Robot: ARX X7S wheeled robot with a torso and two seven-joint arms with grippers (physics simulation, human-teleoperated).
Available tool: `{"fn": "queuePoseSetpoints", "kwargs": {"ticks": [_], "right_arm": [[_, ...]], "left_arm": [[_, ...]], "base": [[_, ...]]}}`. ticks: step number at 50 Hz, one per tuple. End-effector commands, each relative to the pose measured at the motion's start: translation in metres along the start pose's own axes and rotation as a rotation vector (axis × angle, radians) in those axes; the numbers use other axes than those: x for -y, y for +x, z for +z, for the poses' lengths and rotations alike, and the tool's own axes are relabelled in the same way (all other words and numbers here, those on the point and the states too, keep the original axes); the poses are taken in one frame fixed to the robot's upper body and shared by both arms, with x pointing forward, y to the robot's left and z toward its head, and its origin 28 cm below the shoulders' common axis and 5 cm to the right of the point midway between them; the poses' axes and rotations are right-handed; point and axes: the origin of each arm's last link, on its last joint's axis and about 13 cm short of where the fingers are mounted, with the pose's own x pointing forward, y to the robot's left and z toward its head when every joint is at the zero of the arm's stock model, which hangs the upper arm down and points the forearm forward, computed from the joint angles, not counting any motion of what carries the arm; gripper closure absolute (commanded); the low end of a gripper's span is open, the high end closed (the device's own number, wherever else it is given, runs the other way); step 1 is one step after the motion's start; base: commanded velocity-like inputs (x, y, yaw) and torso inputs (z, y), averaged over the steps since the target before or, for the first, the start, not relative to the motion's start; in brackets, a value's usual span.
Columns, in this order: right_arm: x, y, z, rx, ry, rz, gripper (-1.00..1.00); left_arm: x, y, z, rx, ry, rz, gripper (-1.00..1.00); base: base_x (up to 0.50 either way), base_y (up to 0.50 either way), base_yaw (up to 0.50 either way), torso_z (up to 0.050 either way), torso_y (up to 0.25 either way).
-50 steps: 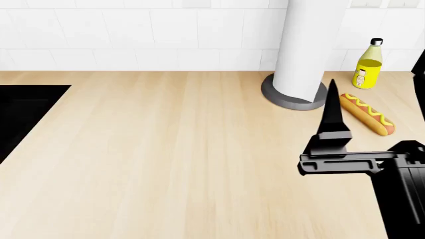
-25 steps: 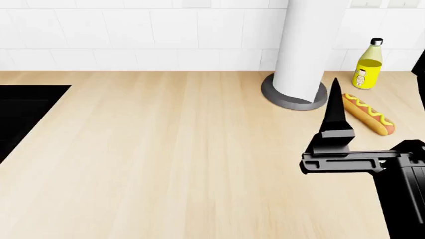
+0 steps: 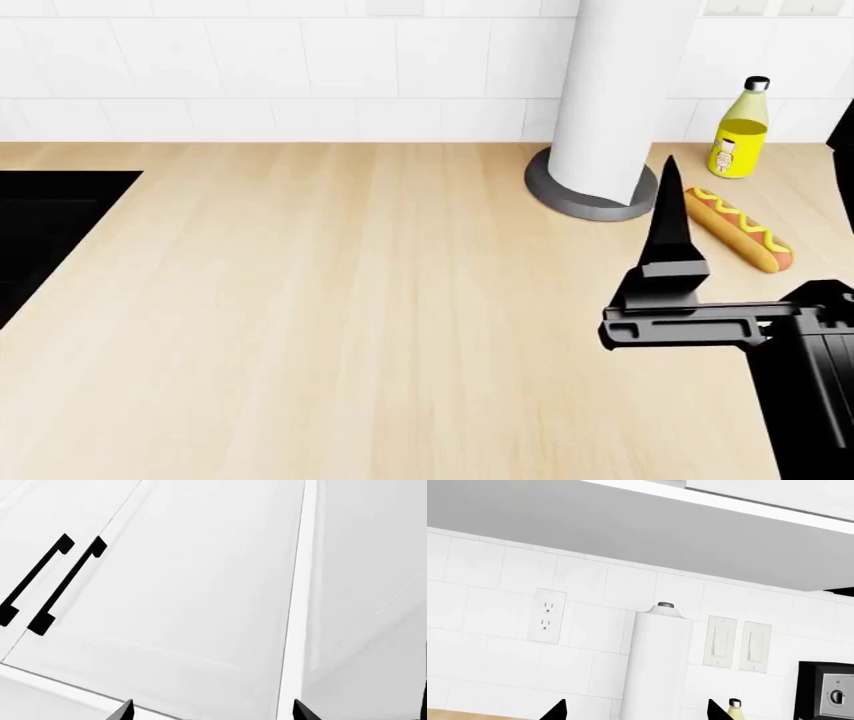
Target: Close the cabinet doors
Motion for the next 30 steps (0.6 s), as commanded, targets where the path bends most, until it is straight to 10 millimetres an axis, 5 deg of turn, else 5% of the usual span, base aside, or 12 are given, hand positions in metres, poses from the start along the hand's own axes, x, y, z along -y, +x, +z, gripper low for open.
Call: {"fn": "queuePoseSetpoints", "kwargs": {"ticks": [1, 12, 30], "right_arm": [[0.000, 0.000, 0.000, 0.002, 0.002, -0.002, -1.00], [0.002, -0.001, 0.000, 0.004, 0.011, 0.001, -1.00], [0.003, -0.003, 0.000, -0.003, 0.020, 0.002, -1.00]], "left_arm": [[-0.013, 0.013, 0.013, 0.024, 0.008, 0.061, -1.00], [-0.017, 0.025, 0.016, 0.012, 0.051, 0.057, -1.00], [0.027, 0.067, 0.023, -0.076, 0.026, -0.089, -1.00]], "base": [[0.00, 0.00, 0.00, 0.000, 0.000], [0.00, 0.00, 0.00, 0.000, 0.000], [0.00, 0.00, 0.00, 0.000, 0.000]]}}
